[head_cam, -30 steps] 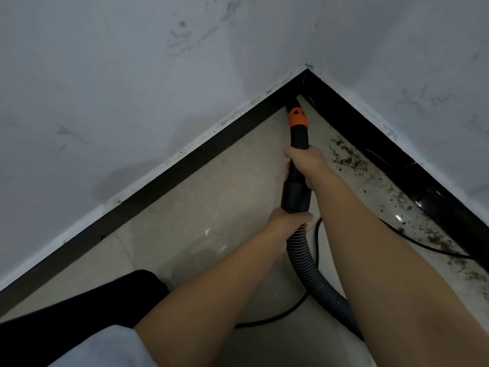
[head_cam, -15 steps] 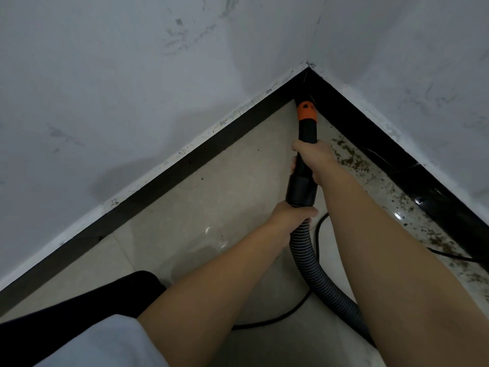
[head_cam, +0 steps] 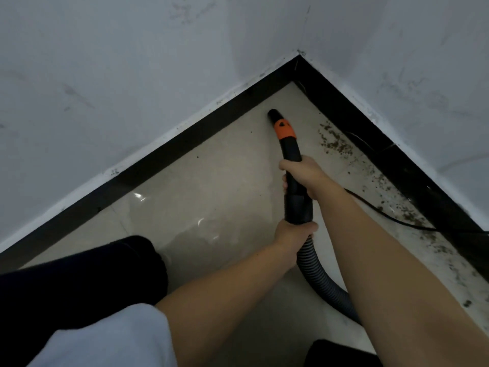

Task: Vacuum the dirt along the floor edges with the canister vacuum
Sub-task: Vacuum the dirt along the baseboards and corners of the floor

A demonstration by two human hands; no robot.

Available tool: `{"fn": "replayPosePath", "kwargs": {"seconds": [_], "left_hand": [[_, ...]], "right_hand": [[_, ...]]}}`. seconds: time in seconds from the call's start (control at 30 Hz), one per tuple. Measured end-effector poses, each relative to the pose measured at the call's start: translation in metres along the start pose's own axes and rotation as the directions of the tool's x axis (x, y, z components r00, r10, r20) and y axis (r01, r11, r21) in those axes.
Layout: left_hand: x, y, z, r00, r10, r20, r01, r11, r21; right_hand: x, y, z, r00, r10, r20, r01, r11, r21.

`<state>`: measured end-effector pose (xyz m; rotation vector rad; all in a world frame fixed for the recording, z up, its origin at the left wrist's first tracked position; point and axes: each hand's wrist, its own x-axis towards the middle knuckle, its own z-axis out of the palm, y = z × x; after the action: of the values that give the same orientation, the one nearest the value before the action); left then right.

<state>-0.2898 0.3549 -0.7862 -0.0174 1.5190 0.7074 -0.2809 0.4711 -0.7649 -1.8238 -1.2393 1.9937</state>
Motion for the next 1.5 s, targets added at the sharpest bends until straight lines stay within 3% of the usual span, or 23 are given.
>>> {"fn": "replayPosePath", "kwargs": {"seconds": [0.47, 0.7, 0.93, 1.13, 1.3, 1.5], "left_hand": [[-0.027, -0.037, -0.003, 0.998, -0.055, -0.041, 0.044, 0.971, -0.233], [-0.042, -0.051, -0.005, 0.992, -0.081, -0.097, 0.046, 0.947, -0.319], [-0.044, -0.052, -0.032, 0.987, -0.078, -0.141, 0.029, 0.947, -0.321], [-0.042, -0.062, -0.043, 0.989, -0.045, -0.137, 0.013, 0.974, -0.226], [-0.041, -0.062, -0.037, 1.000, -0.024, -0.003, 0.024, 0.999, -0.032], [-0.047, -0.063, -0.023, 0.993, -0.045, 0.106, 0.025, 0.982, 0.188]], "right_hand": [[-0.028, 0.016, 0.027, 0.977, 0.039, 0.211, -0.002, 0.985, -0.172], [-0.037, 0.023, 0.050, 0.912, 0.107, 0.397, 0.029, 0.947, -0.321], [-0.037, 0.028, 0.077, 0.920, 0.068, 0.387, 0.050, 0.956, -0.288], [-0.045, 0.038, 0.078, 0.963, 0.023, 0.268, 0.030, 0.981, -0.190], [-0.051, 0.049, 0.042, 1.000, 0.013, 0.024, -0.013, 1.000, 0.000], [-0.066, 0.064, 0.008, 0.974, 0.084, -0.210, -0.043, 0.981, 0.192]]}}
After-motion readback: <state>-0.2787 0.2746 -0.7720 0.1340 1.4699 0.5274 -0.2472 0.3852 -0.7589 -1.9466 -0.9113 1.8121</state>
